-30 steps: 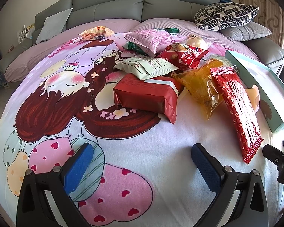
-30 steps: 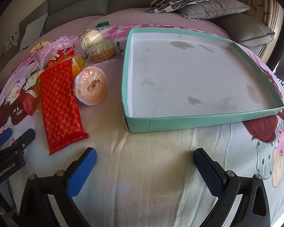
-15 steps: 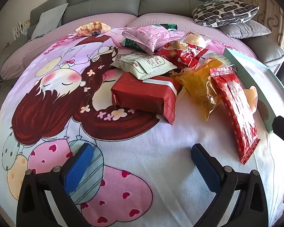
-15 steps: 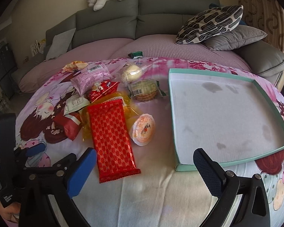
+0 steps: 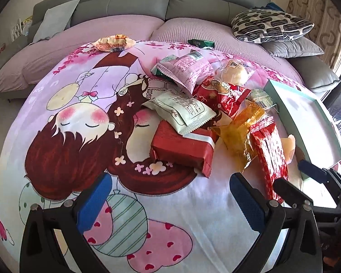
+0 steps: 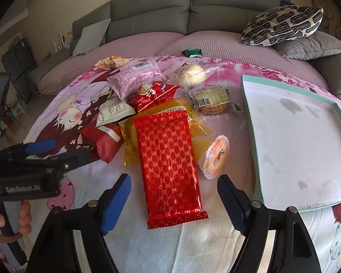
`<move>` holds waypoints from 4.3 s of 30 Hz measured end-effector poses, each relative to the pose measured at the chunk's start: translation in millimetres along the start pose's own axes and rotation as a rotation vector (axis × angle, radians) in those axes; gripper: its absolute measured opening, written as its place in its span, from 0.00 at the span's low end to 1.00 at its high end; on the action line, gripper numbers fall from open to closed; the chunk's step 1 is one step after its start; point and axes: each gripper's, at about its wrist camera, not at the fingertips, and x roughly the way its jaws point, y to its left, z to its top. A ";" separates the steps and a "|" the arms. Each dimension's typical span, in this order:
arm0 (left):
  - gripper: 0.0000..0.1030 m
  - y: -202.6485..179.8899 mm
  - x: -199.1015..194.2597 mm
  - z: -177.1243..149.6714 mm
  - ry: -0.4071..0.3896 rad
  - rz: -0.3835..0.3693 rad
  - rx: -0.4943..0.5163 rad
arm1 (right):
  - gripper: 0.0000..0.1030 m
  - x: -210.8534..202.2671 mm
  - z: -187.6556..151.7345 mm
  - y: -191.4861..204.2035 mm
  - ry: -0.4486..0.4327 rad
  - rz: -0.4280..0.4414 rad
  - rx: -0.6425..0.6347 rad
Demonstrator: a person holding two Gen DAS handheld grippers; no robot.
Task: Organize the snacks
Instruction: 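Grasp the red box with the left tool while the right tool grasps the red wafer bar, then carry both snacks over the tray and lower them onto it, then open both tools to release the snacks in the tray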
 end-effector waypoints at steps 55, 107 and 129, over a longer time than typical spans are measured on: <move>0.61 -68.9 -42.6 50.1 -0.058 -0.121 -0.068 | 0.46 -71.8 39.0 -96.0 -0.187 -0.143 0.166; 0.61 -294.3 91.1 93.2 -0.001 -0.180 0.219 | 0.48 -16.5 39.2 -298.6 -0.077 -0.427 0.492; 0.68 -297.7 60.2 103.1 -0.031 -0.159 0.242 | 0.65 -59.2 59.8 -284.1 -0.055 -0.503 0.446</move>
